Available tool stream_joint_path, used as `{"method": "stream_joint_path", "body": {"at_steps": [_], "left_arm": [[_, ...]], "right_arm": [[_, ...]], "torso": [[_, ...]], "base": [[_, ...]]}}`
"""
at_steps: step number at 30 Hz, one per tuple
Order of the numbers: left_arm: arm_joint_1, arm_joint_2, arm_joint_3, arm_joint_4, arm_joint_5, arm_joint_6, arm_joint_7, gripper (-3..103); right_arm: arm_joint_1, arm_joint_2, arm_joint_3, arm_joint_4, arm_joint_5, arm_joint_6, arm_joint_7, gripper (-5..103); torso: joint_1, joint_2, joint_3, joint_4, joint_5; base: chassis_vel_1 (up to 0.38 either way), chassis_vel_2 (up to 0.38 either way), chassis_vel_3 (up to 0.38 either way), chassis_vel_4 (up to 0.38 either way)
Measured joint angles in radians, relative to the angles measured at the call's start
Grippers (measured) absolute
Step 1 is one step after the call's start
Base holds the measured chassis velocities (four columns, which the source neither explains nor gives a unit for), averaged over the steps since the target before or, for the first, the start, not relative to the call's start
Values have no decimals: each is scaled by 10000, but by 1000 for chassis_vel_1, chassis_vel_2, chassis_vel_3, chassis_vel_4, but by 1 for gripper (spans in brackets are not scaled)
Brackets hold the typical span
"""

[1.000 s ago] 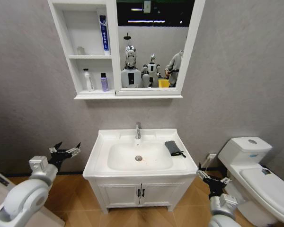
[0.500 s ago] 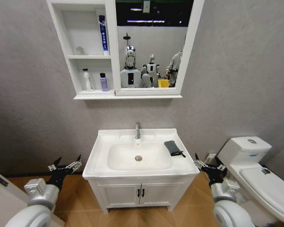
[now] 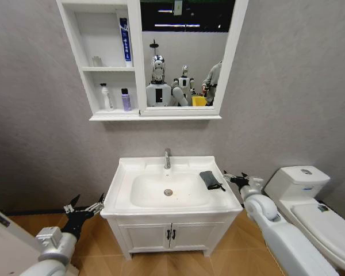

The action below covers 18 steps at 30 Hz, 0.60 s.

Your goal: Move facial cleanser and shampoo from washbasin to cabinet, then wipe washbasin with towel.

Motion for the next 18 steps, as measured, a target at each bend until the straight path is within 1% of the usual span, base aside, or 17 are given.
{"method": "stream_joint_path", "body": {"at_steps": [1,2,3,5,6,7,8,9,11,13,14,15,17,18], "left_arm": [[15,-34,60,46,74,-37,31,100],[37,-85,151,108,168,-93,87,100],[37,-85,151,108,168,-93,87,100],[49,-219,304,198,304,-160,192,100],[49,-219,304,198,304,-160,192,100],[48,-259,325,219,329,-179,221,100],[48,-259,325,219,329,-179,221,100],[49,-293,337,255,350,-240,295,100],[49,-300,333,266,346,-297,358,100],[37,-278,245,218,194,-412,501,100],[30,-216,131,116,48,-451,568,100],[30,-216,131,116,48,-451,568,100],[-40,-11,-103,-70,-346,-470,593,100],[-40,-11,-103,-70,-346,-470,593,100]], "right_arm": [[364,68,-409,-379,50,-69,0,103],[648,164,-789,-722,69,-145,17,99],[648,164,-789,-722,69,-145,17,99],[1182,429,-1468,-1508,0,-239,20,90],[1182,429,-1468,-1508,0,-239,20,90],[1357,510,-1657,-1767,-64,-250,-60,87],[1357,510,-1657,-1767,-64,-250,-60,87],[1592,601,-1864,-2067,-187,-252,-159,90],[1726,651,-1965,-2225,-277,-252,-205,90],[1904,740,-2070,-2423,-409,-244,-223,93],[1909,749,-2071,-2425,-412,-244,-223,98],[1909,749,-2071,-2425,-412,-244,-223,98],[1910,748,-2070,-2439,-407,-244,-256,99],[1910,748,-2070,-2439,-407,-244,-256,99]], "torso": [[0,0,0,1,0],[0,0,1,1,1],[0,0,1,1,1],[-1,0,0,0,2],[-1,0,0,0,2],[-1,0,0,0,2],[-1,0,0,0,2],[-1,0,0,-1,2],[-1,0,-1,0,1],[-1,0,0,1,0],[-1,2,-1,1,0],[-1,2,-1,1,0],[-3,3,-2,-1,0],[-3,3,-2,-1,0]], "base": [[0,0,0,0],[0,0,0,0],[0,0,0,0],[0,0,0,0],[0,0,0,0],[0,0,0,0],[0,0,0,0],[0,0,0,0],[0,0,0,0],[0,0,0,0],[0,0,0,0],[0,0,0,0],[0,0,0,0],[0,0,0,0]]}}
